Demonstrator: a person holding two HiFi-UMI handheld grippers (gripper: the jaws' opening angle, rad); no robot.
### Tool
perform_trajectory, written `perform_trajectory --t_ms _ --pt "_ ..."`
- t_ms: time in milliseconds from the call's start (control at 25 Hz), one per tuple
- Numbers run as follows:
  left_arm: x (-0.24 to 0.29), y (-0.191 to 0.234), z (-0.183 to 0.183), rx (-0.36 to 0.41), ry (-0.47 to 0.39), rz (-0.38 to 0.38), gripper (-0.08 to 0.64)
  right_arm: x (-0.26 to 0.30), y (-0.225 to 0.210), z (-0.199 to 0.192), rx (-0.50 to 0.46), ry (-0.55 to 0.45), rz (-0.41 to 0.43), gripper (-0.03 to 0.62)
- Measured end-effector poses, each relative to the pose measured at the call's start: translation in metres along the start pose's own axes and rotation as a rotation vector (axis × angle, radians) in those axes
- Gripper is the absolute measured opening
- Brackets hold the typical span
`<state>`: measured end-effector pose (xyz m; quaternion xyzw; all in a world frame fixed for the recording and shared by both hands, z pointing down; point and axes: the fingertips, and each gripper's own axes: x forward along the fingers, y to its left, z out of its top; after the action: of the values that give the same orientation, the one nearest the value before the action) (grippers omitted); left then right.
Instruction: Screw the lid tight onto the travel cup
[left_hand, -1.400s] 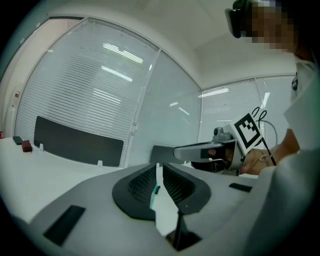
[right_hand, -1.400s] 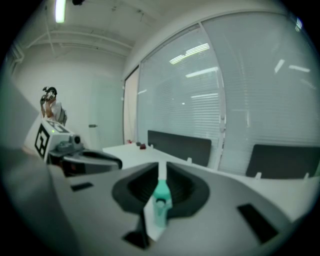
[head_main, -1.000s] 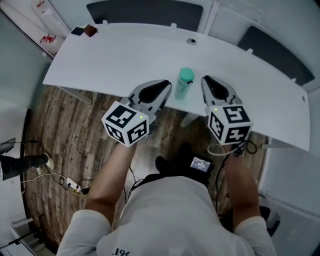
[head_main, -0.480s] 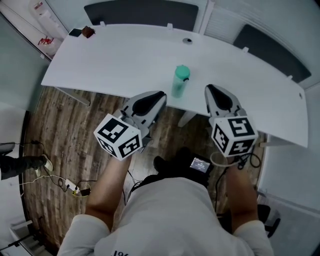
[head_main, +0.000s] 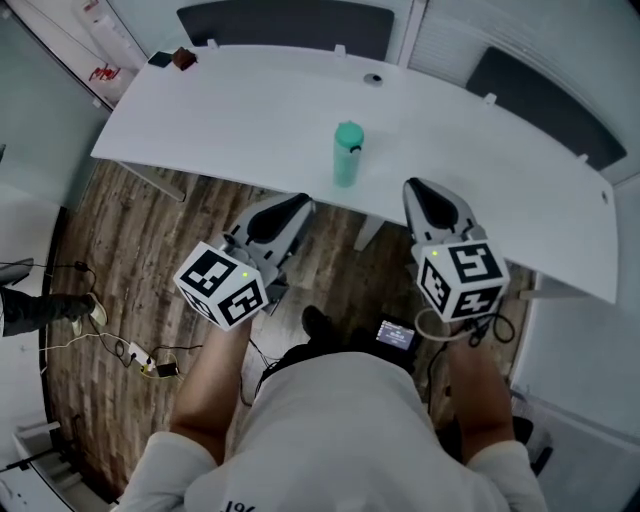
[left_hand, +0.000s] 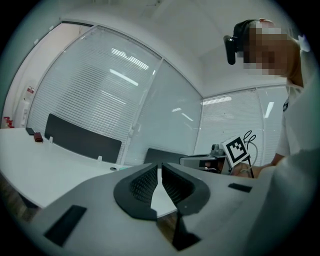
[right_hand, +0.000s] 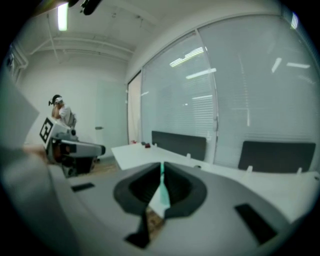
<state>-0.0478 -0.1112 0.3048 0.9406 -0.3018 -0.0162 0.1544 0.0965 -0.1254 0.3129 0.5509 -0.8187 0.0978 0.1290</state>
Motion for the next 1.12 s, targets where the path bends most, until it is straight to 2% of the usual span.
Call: perform_trajectory --t_ms 320,760,1120 --pt "-0.011 -0.04 -0.016 -0.044 -0.021 0.076 0.049 -0.038 -0.002 -0.014 -0.013 0.009 0.076 0.034" --pt "-0.035 -0.087 -0.03 -0.051 -0.034 0.156 0.049 -0.076 0.003 -0.028 -0.024 0.007 0.167 0.034" --pt "-0.06 -0.098 -0.034 -0.056 -0.043 0.165 0.049 -0.091 0.02 -0.035 -0.027 0.014 0.186 0.03"
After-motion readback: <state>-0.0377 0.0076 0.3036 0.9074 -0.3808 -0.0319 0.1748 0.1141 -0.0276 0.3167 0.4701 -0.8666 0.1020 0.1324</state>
